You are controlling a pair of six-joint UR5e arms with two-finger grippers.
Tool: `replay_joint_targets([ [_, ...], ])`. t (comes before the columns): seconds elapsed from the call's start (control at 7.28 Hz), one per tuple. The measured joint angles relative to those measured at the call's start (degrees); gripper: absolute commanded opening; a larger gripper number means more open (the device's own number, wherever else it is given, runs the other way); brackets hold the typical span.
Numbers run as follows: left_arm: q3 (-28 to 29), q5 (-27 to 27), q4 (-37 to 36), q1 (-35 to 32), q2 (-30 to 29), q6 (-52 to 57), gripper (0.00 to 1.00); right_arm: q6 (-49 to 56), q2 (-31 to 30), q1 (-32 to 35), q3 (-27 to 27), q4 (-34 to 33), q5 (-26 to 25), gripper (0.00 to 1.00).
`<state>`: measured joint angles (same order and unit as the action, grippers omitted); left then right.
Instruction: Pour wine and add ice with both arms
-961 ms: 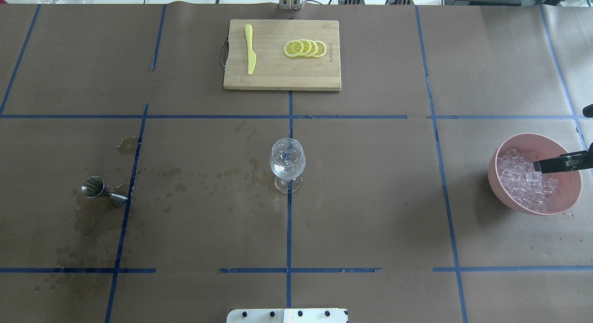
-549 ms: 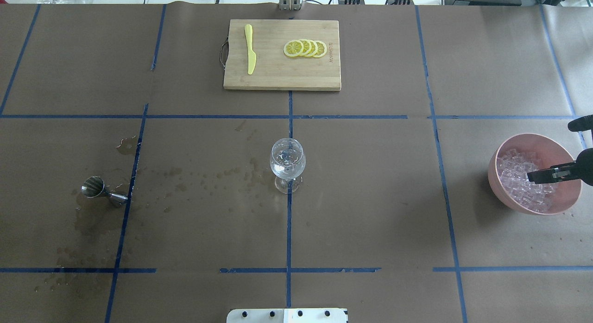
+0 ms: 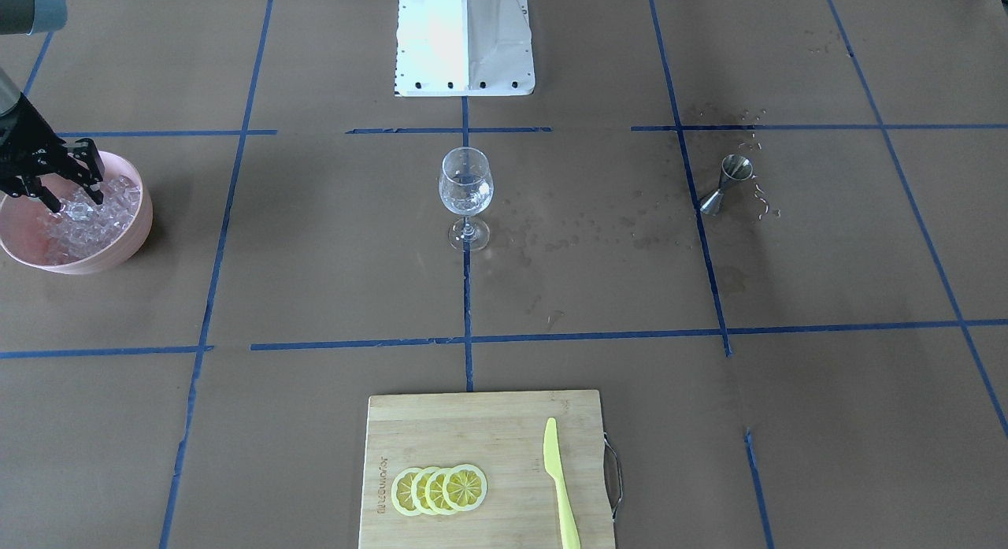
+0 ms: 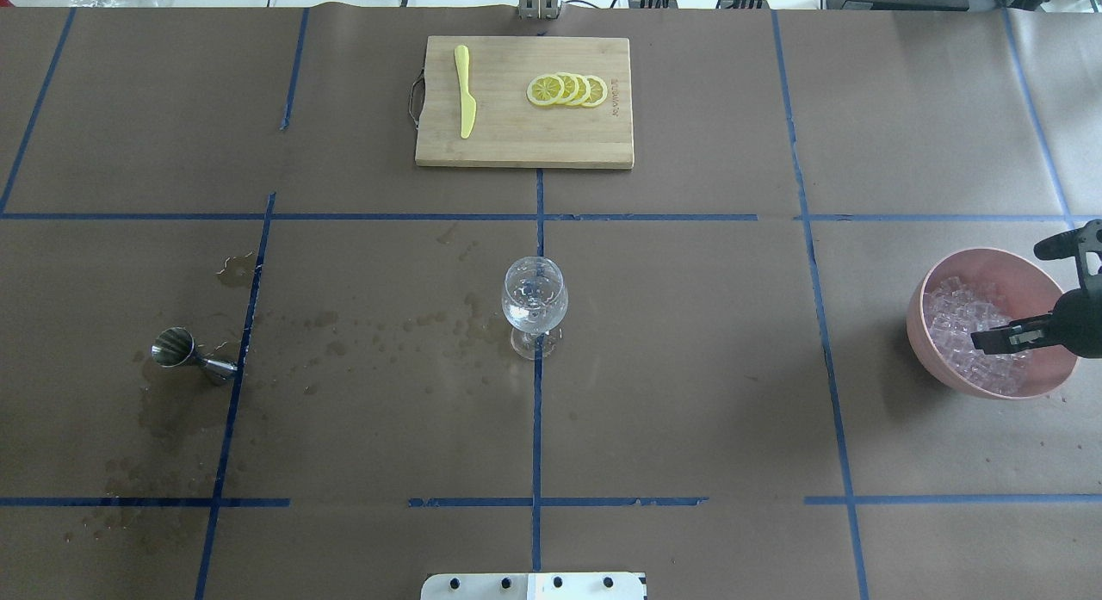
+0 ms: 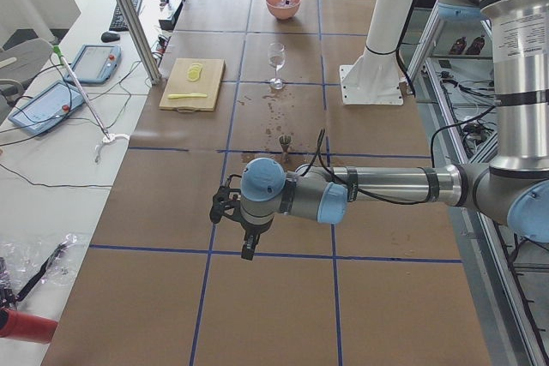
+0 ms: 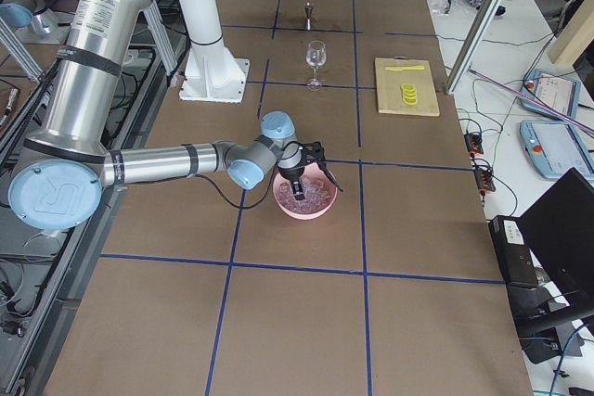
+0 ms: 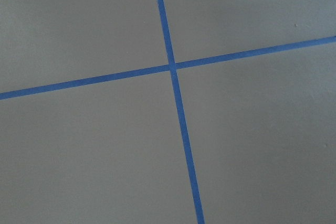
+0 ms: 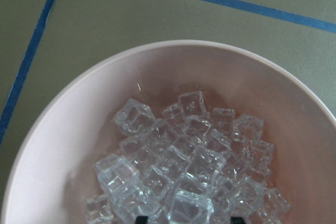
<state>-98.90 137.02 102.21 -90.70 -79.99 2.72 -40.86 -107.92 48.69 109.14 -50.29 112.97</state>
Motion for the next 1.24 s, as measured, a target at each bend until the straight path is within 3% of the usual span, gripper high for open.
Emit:
replay_joint_targets([
  [0.14, 0.0, 0.0, 0.0, 0.0, 0.0, 0.0, 1.00, 0.1, 0.1, -0.2, -0.1, 0.0, -0.3, 0.00],
  [0.55, 0.0, 0.0, 0.1, 0.0, 0.0, 0.0, 1.00, 0.4, 0.5, 0.0, 0.5, 0.0, -0.5, 0.00],
  [0.82, 0.0, 0.0, 0.1, 0.0, 0.0, 0.0, 1.00, 0.6, 0.7, 2.3, 4.4, -1.1, 0.3, 0.00],
  [0.96, 0.0, 0.0, 0.1, 0.0, 0.0, 0.0, 1.00, 0.6, 1.7, 3.4, 8.4, -4.9, 0.9, 0.00],
  [1.24, 0.0, -0.1, -0.1, 0.0, 0.0, 0.1, 1.00, 0.2, 10.1, 4.0, 15.3, -20.2, 2.0, 0.00],
])
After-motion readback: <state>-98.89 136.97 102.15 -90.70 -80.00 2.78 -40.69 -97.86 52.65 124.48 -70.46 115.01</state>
